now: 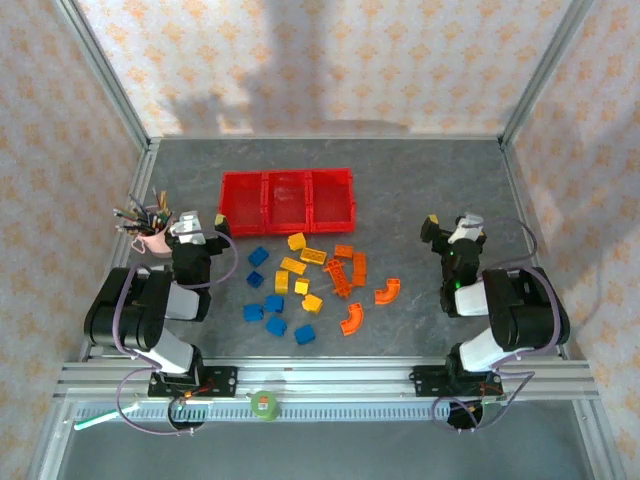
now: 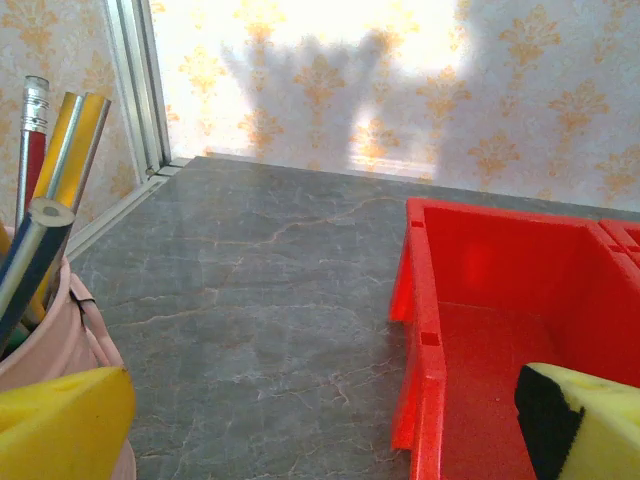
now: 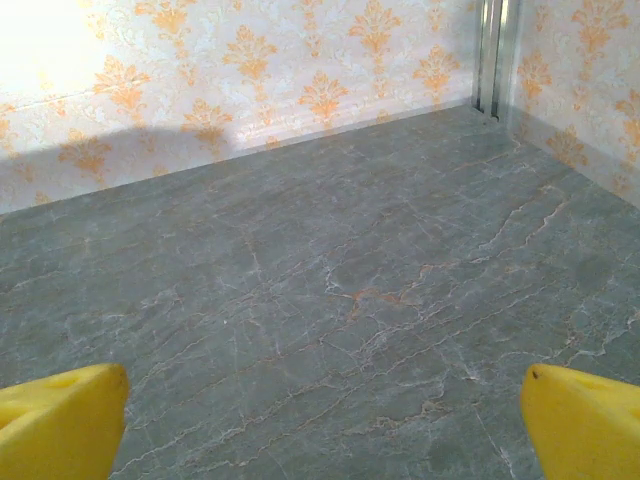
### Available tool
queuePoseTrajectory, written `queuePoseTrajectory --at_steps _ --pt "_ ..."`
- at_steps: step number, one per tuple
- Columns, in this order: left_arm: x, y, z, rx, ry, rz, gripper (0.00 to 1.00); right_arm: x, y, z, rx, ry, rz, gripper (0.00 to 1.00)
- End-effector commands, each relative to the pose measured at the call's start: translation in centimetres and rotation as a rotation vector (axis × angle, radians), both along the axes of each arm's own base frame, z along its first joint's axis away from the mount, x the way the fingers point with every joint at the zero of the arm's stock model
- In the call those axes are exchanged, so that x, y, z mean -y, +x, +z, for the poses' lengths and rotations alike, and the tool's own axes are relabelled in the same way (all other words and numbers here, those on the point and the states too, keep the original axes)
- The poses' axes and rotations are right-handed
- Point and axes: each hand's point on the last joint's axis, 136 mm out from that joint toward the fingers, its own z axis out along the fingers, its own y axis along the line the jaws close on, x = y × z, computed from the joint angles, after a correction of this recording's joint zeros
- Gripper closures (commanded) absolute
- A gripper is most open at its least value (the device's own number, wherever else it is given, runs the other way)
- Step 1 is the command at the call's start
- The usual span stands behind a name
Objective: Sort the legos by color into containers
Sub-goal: Pick up the lego from the center of the table.
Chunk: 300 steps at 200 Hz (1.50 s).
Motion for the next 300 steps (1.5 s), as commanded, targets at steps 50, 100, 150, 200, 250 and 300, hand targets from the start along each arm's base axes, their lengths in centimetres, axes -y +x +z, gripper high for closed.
queuePoseTrajectory --at_steps 50,100,150,200,250,300 --pt "0.2 0.4 0.8 0.024 0.003 -0.012 0.01 -0.1 0.3 1.0 0.033 -0.013 0.005 0.0" --pt "0.2 0.4 0.8 0.023 0.004 -0.013 0.01 -0.1 0.3 1.0 0.033 -0.013 0.005 0.0" --pt "0.2 0.4 0.8 0.023 0.004 -0.012 0.01 -0.1 0.3 0.9 0.032 -0.014 0.005 0.0" --pt "0.2 0.4 0.8 0.022 0.004 -0.013 0.01 -0.1 0.3 1.0 0.033 -0.014 0.005 0.0" --pt "0.2 0.4 0.8 0.025 0.004 -0.013 0.01 -0.1 0.2 1.0 0.035 -0.014 0.005 0.0" --pt "0.4 -0.6 2.3 0.061 0.003 -0.022 0.01 0.4 0.3 2.0 0.033 -0.005 -0.023 0.0"
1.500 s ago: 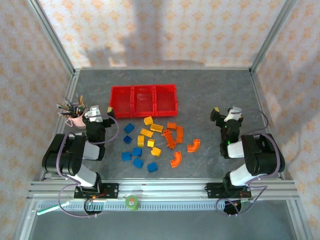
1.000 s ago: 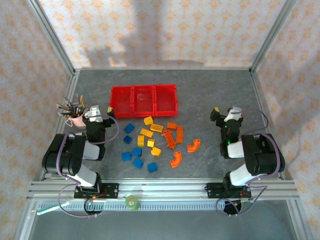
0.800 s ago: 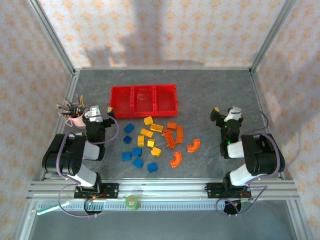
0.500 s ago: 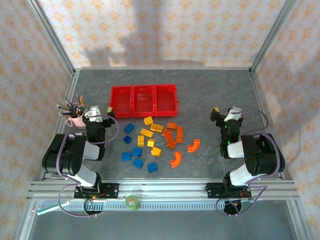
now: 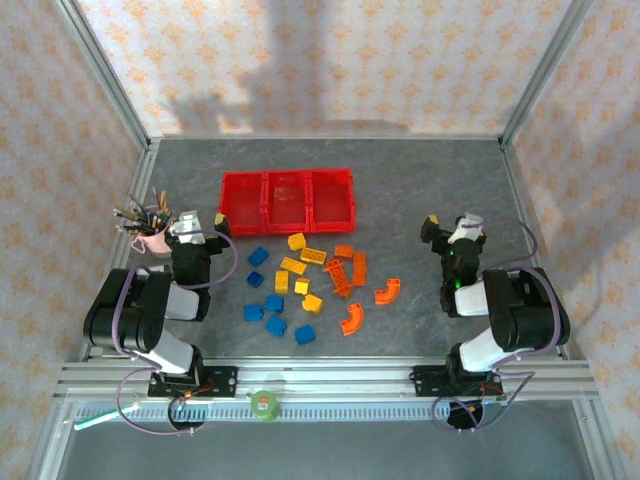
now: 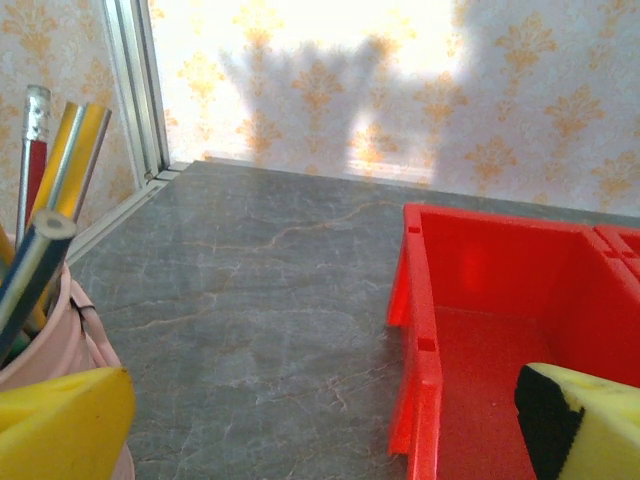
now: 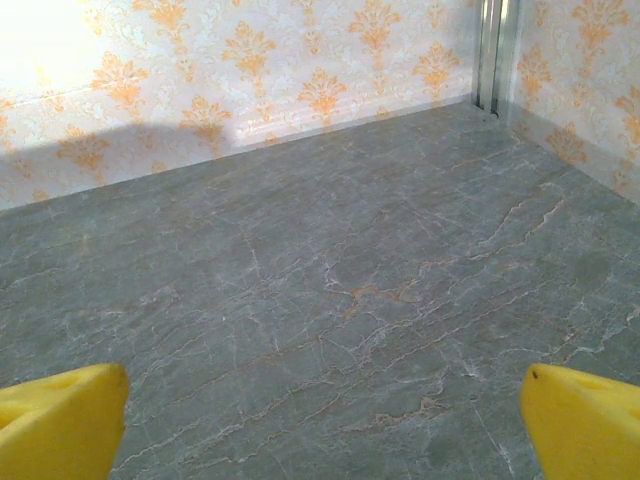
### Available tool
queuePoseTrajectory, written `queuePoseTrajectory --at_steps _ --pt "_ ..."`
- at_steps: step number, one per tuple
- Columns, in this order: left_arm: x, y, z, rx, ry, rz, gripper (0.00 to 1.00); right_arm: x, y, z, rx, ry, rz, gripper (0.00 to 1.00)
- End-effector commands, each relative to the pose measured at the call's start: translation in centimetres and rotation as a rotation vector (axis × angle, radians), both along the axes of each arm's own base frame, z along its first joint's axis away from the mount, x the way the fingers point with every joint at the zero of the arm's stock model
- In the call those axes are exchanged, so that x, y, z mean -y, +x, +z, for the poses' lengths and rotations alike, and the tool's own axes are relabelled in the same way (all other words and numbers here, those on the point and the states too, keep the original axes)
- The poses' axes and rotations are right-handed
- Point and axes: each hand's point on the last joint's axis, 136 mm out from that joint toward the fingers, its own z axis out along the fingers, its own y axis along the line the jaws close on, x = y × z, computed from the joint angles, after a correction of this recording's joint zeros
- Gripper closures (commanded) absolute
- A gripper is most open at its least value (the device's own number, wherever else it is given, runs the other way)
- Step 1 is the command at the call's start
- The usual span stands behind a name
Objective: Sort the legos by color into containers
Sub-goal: Pick up the lego from the center of the table.
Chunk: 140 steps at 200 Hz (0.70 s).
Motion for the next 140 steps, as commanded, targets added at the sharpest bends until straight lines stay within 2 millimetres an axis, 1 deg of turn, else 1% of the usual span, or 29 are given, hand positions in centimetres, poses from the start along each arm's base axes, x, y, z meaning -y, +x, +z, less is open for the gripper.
queuePoseTrajectory --at_steps 1,34,52,73,78,80,83,93,103,116,130,140 --pt "0.3 -0.6 1.9 0.049 0.003 -0.019 0.01 0.4 0.3 2.2 0.042 -0.004 -0.025 0.0" --pt "0.4 -0.8 3.3 0.043 -0.015 -0.025 0.01 1.7 -0.3 3.6 0.038 0.035 -0.106 0.0" --pt "0.5 -0.9 4.1 0.04 -0.04 -0.027 0.01 2.0 -0.3 4.7 0.042 0.082 -0.126 0.0" --pt "0.3 -1.2 5.2 0.044 -0.091 -0.012 0.01 1.8 -0.5 6.2 0.062 0.147 -0.123 0.0" --pt "0.3 -1.3 5.6 0.049 -0.107 -0.009 0.01 1.7 -0.5 6.0 0.052 0.166 -0.12 0.0" --pt "0.3 -1.3 5.6 0.049 -0.115 -0.008 0.01 1.6 -0.6 6.7 0.071 0.176 -0.115 0.0" --pt "0.3 -1.3 6.0 0.058 -0.127 -0.009 0.01 1.5 -0.7 7.1 0.079 0.19 -0.109 0.0" --pt "0.4 -1.5 6.5 0.07 -0.182 -0.007 0.01 1.0 -0.9 7.5 0.082 0.253 -0.092 0.0" --pt "0.1 -1.7 6.9 0.084 -0.268 0.016 0.01 0.8 -1.2 7.3 0.06 0.327 -0.099 0.0" --pt "-0.3 -2.1 7.1 0.093 -0.364 0.054 0.01 0.7 -1.6 6.4 0.008 0.434 -0.13 0.0" --pt "-0.8 -3.0 6.4 0.11 -0.46 0.095 0.0 -0.5 -1.8 5.7 -0.036 0.49 -0.079 0.0" --pt "-0.4 -3.4 6.2 0.123 -0.503 0.066 0.01 -1.4 -1.9 5.4 -0.063 0.505 -0.031 0.0"
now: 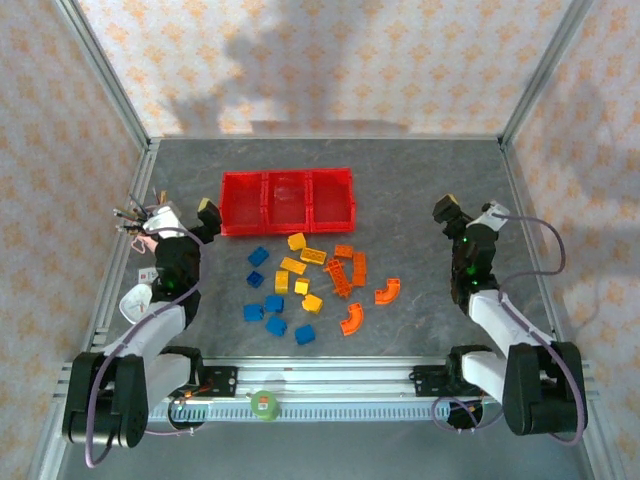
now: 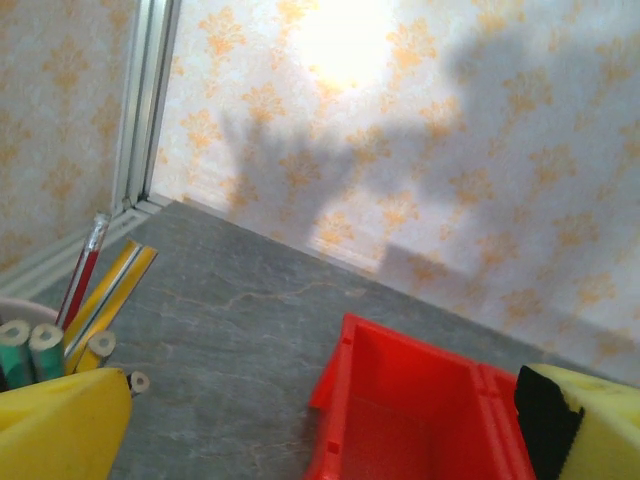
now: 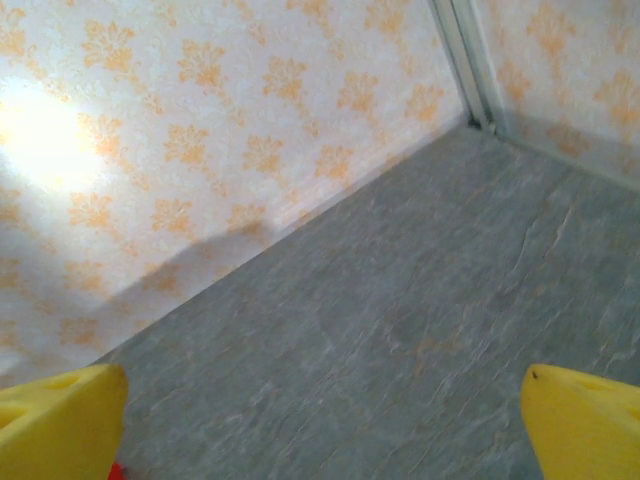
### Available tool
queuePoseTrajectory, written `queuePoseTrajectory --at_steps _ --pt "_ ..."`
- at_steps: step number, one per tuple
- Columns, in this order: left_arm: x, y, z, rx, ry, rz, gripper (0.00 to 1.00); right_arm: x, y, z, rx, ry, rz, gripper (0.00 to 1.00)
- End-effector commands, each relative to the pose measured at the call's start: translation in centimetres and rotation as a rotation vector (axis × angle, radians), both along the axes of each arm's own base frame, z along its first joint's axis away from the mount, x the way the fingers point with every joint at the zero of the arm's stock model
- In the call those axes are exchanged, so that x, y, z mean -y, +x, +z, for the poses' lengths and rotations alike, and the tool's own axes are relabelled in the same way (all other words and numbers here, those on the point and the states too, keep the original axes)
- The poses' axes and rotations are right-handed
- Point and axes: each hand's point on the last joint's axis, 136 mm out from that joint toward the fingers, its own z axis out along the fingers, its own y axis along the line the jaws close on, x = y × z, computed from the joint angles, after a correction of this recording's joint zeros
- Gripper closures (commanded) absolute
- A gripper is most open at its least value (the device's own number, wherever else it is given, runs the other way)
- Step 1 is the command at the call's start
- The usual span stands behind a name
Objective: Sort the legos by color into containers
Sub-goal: Pick up the lego from the center of the table.
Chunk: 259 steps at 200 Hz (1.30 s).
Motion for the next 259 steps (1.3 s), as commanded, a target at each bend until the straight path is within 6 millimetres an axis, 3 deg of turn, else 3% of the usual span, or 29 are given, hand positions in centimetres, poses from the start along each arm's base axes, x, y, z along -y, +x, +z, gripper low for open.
queuePoseTrajectory --at_steps 1,79,147,184,228,259 --pt "-0.2 -1.1 -1.7 -0.01 -0.208 0.018 0.0 -1.9 -0.7 -2.6 -0.118 0.153 0.082 0.0" --pt "5.0 -2.4 -3.6 -0.23 -0.316 -0.206 0.01 -8.9 -1.0 -3.4 -0.237 0.139 0.338 0.0" --pt "11.4 -5.2 -5.4 -0.426 -0.276 -0.363 0.01 -16.7 -4.1 -5.3 -0.372 0.025 0.558 0.0" --pt "12.5 -5.7 -7.2 -0.559 -0.211 -0.33 0.01 -20.9 -6.1 -6.3 -0.424 -0.04 0.661 0.0" --pt "13.8 -4.5 -10.0 -0.727 -0.085 -0.323 0.02 -25.6 -7.7 -7.8 -0.476 -0.087 0.772 0.0" --pt "13.3 -3.7 -12.2 -0.826 -0.01 -0.275 0.05 -27.9 -8.2 -8.3 -0.495 -0.105 0.814 0.0"
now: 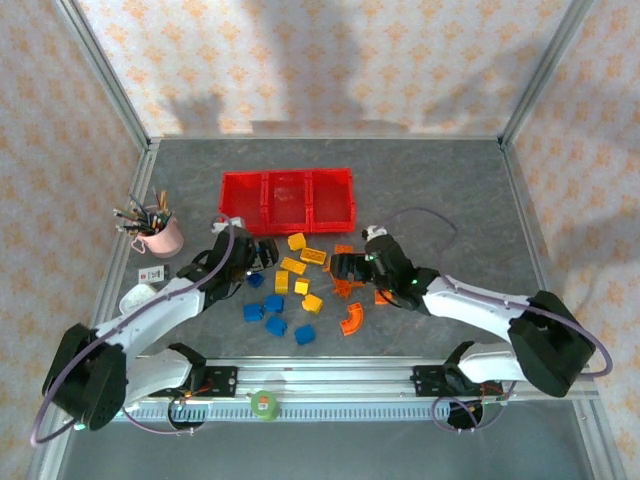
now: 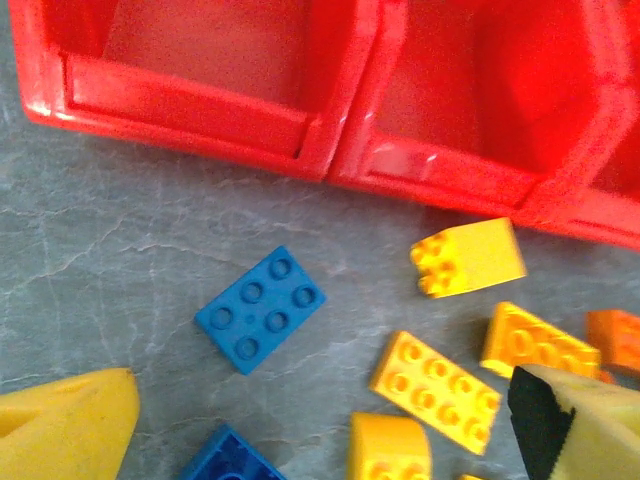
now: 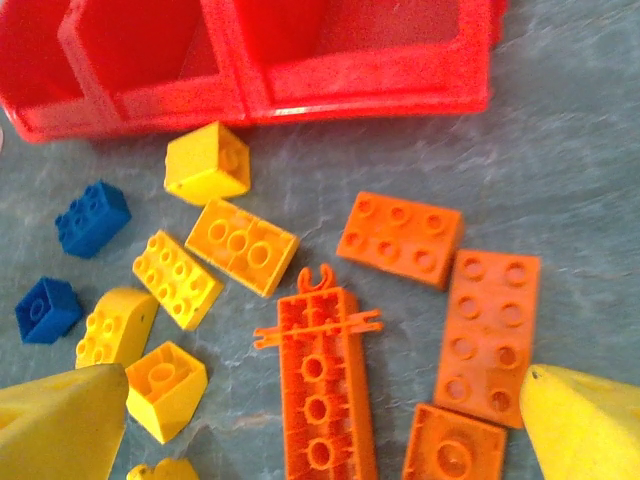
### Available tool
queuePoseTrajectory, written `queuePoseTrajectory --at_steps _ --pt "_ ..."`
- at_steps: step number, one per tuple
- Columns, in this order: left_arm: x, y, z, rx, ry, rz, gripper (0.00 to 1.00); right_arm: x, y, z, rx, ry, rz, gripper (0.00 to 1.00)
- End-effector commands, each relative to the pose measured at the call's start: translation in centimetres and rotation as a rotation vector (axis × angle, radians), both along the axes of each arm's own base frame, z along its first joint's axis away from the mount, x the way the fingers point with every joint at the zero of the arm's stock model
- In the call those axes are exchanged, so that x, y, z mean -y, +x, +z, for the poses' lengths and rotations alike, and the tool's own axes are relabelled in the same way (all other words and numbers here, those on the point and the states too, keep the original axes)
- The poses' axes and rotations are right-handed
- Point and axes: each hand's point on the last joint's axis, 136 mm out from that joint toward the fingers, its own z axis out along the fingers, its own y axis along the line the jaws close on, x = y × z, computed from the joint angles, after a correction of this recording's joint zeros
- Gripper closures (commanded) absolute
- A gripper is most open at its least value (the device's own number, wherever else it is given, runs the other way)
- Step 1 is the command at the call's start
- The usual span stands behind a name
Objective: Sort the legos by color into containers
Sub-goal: Pick up the lego from the center of the table.
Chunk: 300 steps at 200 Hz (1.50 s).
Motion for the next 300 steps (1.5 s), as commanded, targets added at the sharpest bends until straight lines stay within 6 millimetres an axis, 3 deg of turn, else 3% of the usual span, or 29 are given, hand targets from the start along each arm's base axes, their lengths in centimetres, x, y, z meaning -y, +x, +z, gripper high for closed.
queuePoseTrajectory --at_steps 1,70,180,248,300 --pt "-1.1 0.2 -1.1 -0.062 0.117 0.02 0.06 -1.2 0.5 0.7 0.021 -0.013 -0.005 0.0" --pt "-1.4 1.9 -4.9 -0.149 0.183 0.094 0.06 -2.8 1.1 0.5 0.029 -0.033 0.01 0.0" --pt "-1.6 4.8 -6.6 -0.127 0.184 0.247 0.12 -2.7 1.4 0.6 0.047 -0.047 0.006 0.0" --pt "-1.1 4.8 -7.7 -0.131 0.178 0.286 0.2 -2.9 1.4 0.1 0.037 -0.046 0.008 0.0" --pt "-0.7 4.2 -7.9 -0.125 0.149 0.278 0.33 -2.9 1.4 0.7 0.044 -0.029 0.005 0.0"
